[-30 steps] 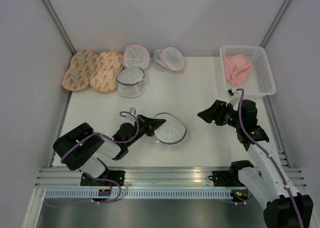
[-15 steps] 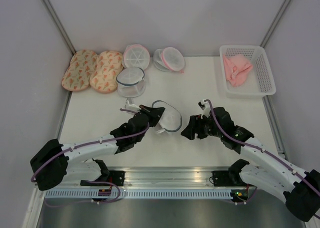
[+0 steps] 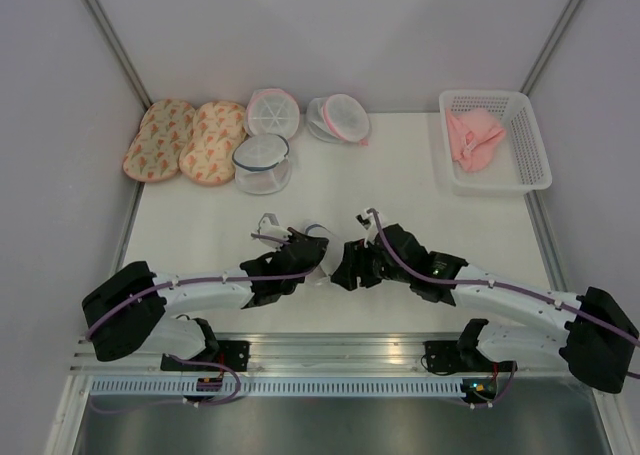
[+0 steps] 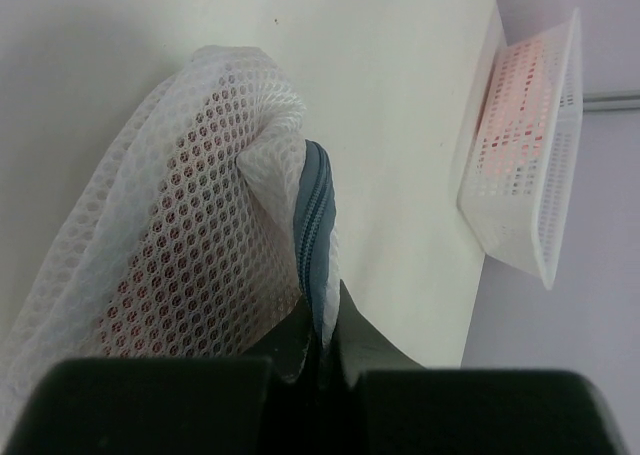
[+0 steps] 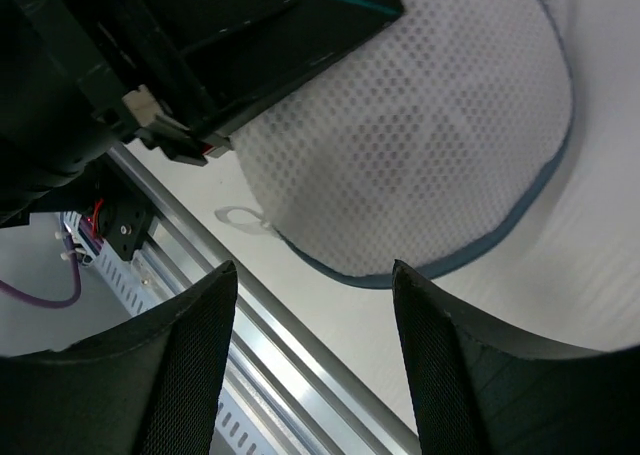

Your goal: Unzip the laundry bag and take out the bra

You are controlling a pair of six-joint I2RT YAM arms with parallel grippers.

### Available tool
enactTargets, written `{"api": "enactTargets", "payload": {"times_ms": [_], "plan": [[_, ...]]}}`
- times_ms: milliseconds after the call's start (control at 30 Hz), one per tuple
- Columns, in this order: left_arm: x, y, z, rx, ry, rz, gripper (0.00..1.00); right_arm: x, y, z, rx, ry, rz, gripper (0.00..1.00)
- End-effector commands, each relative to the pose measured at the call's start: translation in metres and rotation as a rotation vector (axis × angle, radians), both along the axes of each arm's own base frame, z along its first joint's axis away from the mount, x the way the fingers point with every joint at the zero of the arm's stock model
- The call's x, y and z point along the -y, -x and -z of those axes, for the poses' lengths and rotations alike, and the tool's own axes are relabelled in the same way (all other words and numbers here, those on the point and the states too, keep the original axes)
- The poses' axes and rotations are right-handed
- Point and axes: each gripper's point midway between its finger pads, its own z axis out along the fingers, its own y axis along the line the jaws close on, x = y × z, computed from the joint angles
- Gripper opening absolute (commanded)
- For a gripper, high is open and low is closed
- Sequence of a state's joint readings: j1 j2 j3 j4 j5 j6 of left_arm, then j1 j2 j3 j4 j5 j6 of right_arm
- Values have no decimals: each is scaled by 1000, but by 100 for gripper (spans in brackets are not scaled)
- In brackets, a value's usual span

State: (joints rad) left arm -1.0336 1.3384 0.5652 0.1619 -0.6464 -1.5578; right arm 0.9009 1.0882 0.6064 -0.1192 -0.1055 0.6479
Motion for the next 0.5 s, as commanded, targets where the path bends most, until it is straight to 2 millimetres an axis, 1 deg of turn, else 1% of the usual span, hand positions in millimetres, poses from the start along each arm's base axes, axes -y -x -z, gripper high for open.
{"api": "enactTargets", "payload": {"times_ms": [0,67,200,233,267,300,367,400,433,467], "plan": [[-37,7,34,-84,-92,-140,2,-27,-9,-29,75,-59,16,68],[-37,7,34,-83,-90,-142,2,-35,-2,-34,80,-54,-6,68],[-37,9,39,-100,-92,-139,2,-42,-1,-36,90,4,29,63],[-37,9,39,-103,-89,-139,2,-40,-2,-37,98,41,58,61],[-36,10,40,-106,-85,-139,2,-39,-3,-32,91,75,79,60],[-36,10,39,-108,-79,-137,2,-39,-4,-31,91,96,98,58],[-34,12,38,-112,-74,-129,2,-37,-5,-32,86,146,159,51],[-34,11,37,-111,-70,-133,2,-38,-4,-25,75,176,174,50],[-36,12,36,-107,-69,-135,2,-39,-1,-27,64,193,198,47],[-37,11,36,-106,-65,-144,2,-39,1,-23,54,212,211,45]]}}
